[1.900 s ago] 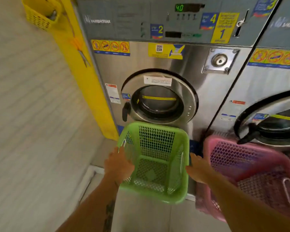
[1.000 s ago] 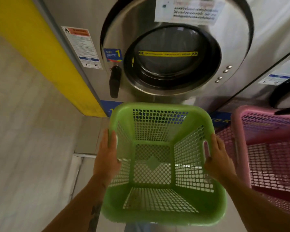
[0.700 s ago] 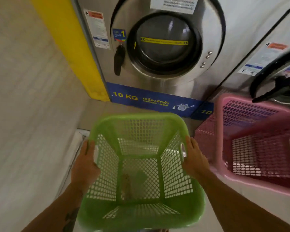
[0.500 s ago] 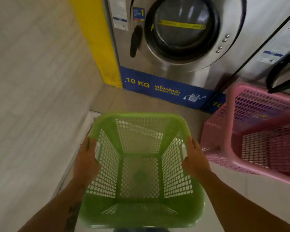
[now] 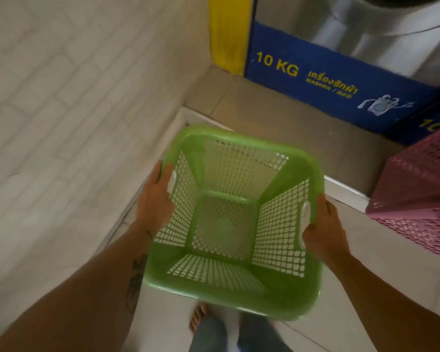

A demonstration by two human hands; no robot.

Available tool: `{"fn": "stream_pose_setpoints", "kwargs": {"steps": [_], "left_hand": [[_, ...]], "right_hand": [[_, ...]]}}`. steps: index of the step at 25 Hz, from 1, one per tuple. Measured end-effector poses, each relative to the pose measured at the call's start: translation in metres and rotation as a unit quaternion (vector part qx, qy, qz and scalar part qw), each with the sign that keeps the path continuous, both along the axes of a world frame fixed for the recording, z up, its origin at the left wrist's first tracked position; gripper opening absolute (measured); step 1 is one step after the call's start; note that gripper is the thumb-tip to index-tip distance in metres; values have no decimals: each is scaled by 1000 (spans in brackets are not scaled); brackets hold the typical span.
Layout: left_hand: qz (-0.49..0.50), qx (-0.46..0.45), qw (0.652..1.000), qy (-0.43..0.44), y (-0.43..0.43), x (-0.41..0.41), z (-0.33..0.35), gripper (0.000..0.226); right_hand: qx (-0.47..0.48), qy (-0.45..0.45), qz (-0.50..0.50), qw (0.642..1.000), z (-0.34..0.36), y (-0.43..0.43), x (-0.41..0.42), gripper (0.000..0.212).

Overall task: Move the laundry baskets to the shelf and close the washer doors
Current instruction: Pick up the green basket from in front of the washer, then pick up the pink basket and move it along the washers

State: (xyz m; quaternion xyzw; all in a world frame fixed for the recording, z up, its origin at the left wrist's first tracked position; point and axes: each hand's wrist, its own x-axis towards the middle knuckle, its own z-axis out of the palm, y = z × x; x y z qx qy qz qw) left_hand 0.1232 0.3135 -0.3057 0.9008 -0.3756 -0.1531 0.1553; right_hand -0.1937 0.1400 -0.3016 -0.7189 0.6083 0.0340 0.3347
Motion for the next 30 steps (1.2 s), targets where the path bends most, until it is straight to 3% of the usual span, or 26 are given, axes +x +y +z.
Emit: {"fn": "stream_pose_setpoints", "kwargs": {"steps": [3,7,12,17,21,24,30], "left_hand": [[0,10,1000,6,11,20,-32,89],[-17,122,991,46,11,38,-28,104],[-32,152,982,109,1,13,56,73],[-88,55,985,139,-16,-57,184,46],[-139,-51,978,145,-42,-124,265,38],[-185,-141,964,132,-81,-186,313,34],[-246,-173,945,127,-167,-329,359,34]], "right_hand": [[-29,-21,5,999,-24,25,10,88],[2,-9,30,1000,-22,32,17,89],[75,48,62,994,51,24,7,71],[42,19,42,998,187,16,-38,68],[-16,-14,-5,1000,276,9,-108,34],[-55,-35,-56,996,324,-8,-184,34],[-126,-12,-95,987,377,-49,-342,22]]}}
